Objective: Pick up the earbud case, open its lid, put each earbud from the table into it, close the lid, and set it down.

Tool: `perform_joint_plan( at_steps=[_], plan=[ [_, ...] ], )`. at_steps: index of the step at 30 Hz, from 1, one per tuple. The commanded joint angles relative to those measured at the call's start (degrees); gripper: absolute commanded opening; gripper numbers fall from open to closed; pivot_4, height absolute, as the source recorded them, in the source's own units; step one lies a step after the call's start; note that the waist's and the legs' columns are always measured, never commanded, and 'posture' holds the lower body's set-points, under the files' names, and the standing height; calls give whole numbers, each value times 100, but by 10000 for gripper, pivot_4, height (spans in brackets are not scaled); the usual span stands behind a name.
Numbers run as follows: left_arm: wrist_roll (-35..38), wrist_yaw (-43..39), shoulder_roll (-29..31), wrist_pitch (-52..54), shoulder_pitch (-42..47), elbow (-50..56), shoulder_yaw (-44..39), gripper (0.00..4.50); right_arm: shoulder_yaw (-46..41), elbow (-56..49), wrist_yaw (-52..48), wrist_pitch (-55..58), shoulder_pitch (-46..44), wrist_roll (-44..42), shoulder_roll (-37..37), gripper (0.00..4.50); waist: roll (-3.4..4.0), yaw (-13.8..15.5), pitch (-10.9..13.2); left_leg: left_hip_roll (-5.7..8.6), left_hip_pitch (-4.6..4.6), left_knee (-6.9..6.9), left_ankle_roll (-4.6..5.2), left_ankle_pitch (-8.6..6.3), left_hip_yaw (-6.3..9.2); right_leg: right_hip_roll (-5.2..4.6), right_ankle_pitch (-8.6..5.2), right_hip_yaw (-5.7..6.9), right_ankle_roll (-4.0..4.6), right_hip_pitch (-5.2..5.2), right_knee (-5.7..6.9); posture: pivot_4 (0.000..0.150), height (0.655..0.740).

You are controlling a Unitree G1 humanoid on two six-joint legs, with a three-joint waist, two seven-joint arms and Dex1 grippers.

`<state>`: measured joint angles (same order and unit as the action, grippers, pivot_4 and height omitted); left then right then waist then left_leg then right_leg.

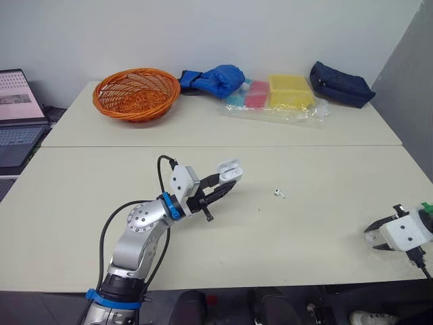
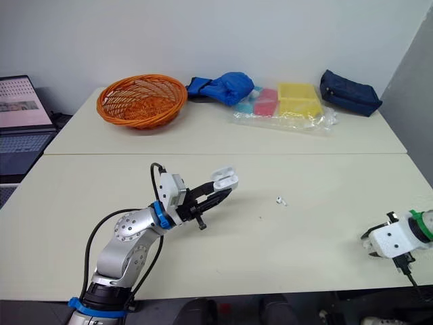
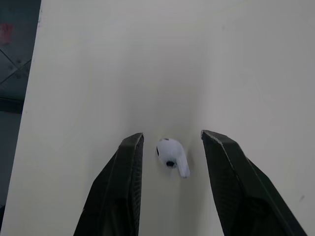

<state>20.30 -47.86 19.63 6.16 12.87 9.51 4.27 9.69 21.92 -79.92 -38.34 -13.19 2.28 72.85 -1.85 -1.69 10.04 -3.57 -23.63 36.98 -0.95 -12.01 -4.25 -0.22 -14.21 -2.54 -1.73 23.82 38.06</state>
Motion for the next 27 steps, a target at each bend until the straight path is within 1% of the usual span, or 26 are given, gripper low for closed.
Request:
perform_joint_plan(
  at_steps=[1, 8, 11, 13, 18, 27],
  plan=[
    [110, 59, 49, -4, 3, 318, -85, 8048, 77, 147, -44, -87, -252, 168, -34, 19106, 0, -1, 0, -1, 2, 0, 0, 0, 0, 0, 0, 0, 0, -3, -1, 1500, 7400],
    [108, 86, 77, -24, -64, 346, -91, 8048, 273, 472, -65, -265, -458, 402, -46, 19106, 0, 1, 0, -1, 22, -2, 0, 0, -7, -3, -2, -4, 3, -20, -1, 1500, 7400],
    [109, 97, 90, -40, -89, 354, -93, 8048, 280, 588, 14, -271, -552, 454, -96, 19106, -1, 0, 1, 0, 46, -3, 0, 0, -12, -6, -16, -7, 27, -42, -1, 1500, 7400],
    [113, 86, 102, -60, -89, 328, -106, 8048, 244, 593, -45, -145, -570, 335, -117, 19106, -1, -1, 1, -1, 69, -5, 0, 0, -18, -7, -17, -13, 29, -61, -1, 1500, 7400],
    [104, 81, 76, -110, -59, 257, -79, 8048, 92, 358, -182, 253, -549, -54, -108, 19106, -1, -4, 0, -2, 73, -4, 0, 0, -23, -8, -16, -18, 29, -61, 4, 1500, 7400],
    [81, 78, -8, -150, 6, 172, -24, 8048, -75, 40, -195, 648, -491, -312, -24, 19106, -1, -3, 0, -3, 72, -6, 0, -1, -26, -9, -17, -17, 29, -60, 1, 1500, 7400]
  ],
)
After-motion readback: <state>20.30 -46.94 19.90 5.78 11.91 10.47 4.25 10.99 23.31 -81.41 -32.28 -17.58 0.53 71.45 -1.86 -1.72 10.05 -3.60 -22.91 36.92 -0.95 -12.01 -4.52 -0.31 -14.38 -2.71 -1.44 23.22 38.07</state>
